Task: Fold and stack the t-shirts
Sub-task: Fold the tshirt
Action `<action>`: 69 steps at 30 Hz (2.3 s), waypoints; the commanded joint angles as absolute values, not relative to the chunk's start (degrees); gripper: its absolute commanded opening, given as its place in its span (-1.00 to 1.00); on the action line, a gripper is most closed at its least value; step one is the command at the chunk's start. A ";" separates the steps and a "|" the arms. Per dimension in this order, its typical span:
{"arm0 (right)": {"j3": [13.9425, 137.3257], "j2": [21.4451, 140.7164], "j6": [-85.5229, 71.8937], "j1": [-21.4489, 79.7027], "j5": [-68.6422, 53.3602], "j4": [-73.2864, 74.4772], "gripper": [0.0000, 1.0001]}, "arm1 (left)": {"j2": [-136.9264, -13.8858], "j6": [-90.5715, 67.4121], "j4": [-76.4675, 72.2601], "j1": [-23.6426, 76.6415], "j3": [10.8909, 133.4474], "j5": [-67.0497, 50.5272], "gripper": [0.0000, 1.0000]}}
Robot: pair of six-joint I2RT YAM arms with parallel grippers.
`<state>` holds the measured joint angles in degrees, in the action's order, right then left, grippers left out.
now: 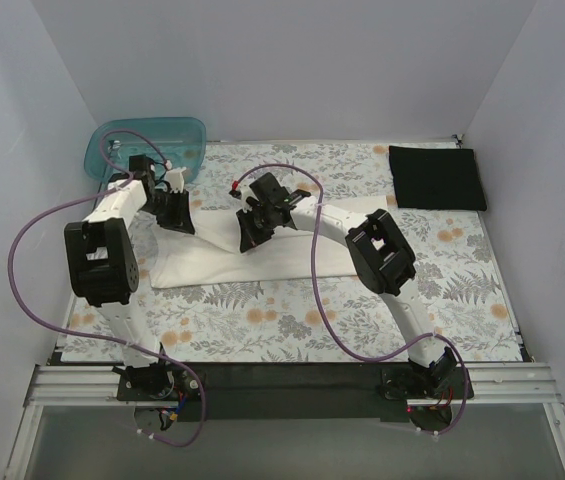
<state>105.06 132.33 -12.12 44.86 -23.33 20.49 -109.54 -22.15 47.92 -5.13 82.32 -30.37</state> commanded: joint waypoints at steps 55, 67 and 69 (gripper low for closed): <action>97.38 120.33 25.05 10.72 -11.87 46.49 0.01 | -100.11 -30.32 42.19 -1.05 67.06 -21.97 -0.26; 99.40 117.69 42.71 9.32 -9.41 53.53 0.10 | -99.75 -26.72 43.77 -0.79 72.50 -26.28 -0.23; 100.02 118.39 43.77 9.23 -8.18 53.70 0.08 | -100.72 -26.89 43.94 1.31 75.14 -26.37 -0.23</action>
<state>97.41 120.14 38.15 9.47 -10.02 51.22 -100.92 -28.14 44.25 -0.71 70.67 -23.86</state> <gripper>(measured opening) 0.545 0.384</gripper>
